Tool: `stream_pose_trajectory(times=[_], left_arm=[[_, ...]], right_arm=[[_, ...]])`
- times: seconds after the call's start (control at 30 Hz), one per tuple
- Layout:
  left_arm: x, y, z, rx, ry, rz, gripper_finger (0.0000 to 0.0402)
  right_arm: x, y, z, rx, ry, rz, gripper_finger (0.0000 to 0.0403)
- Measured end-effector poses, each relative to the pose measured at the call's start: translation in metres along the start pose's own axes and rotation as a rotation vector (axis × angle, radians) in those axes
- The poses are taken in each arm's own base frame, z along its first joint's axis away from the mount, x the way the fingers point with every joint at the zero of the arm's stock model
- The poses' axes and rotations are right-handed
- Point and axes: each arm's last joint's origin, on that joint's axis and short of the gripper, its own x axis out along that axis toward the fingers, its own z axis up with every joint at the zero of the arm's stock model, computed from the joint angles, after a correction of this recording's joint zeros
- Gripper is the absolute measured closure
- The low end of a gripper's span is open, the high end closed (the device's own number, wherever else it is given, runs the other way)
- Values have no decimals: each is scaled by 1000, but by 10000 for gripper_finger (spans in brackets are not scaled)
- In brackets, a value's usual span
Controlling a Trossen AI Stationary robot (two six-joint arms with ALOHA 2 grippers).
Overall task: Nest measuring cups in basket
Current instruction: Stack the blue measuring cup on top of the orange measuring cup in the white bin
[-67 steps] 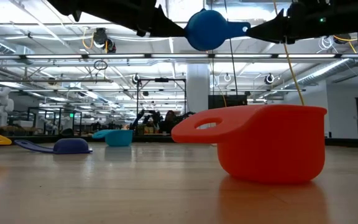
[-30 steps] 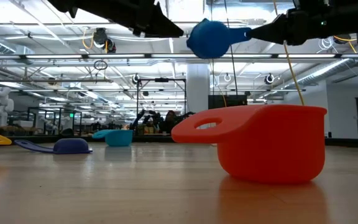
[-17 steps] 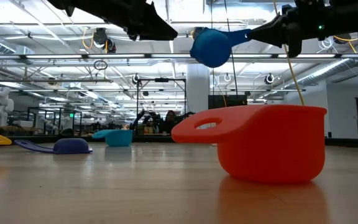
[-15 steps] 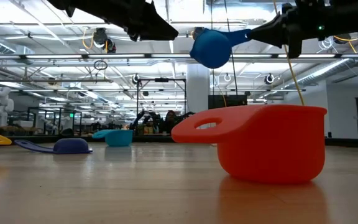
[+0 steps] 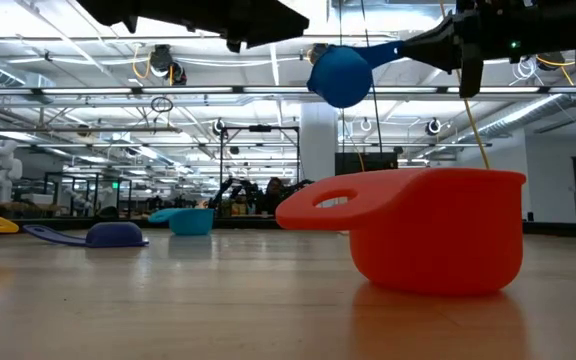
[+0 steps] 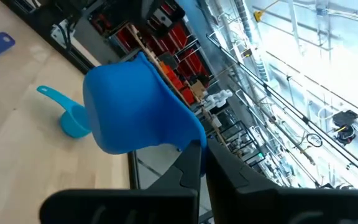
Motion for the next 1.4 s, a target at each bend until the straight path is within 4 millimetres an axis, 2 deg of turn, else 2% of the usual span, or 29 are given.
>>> stream_pose_trajectory(times=[0.1, 0.27, 0.47, 0.6, 0.77, 0.87, 0.97, 1.03, 1.2, 1.4], left_arm=[[3, 3, 1, -17, 8, 6, 251], [7, 8, 4, -43, 50, -97, 251], [10, 22, 4, -20, 79, -114, 249], [10, 32, -2, -68, 91, -208, 215], [13, 36, -6, -73, 87, -216, 156], [18, 36, -5, -55, 45, -229, 144], [21, 35, -13, -65, 89, -264, 150], [29, 36, -10, -64, 63, -273, 161], [43, 38, -10, -52, 124, -288, 189], [46, 40, -7, -9, 164, -302, 246]], right_arm=[[0, 2, -1, -2, 7, 16, 403], [0, 2, -1, -30, 4, 19, 403], [0, 2, 1, -31, -42, 42, 403], [0, 2, 1, -43, -47, 35, 403], [0, 1, 2, -46, -65, 37, 403], [0, 1, 3, -44, -77, 45, 403], [0, 1, 3, -44, -77, 45, 403], [0, 1, 3, -44, -76, 44, 403], [0, 1, 2, -44, -73, 44, 403], [0, 1, 2, -44, -72, 42, 403]])
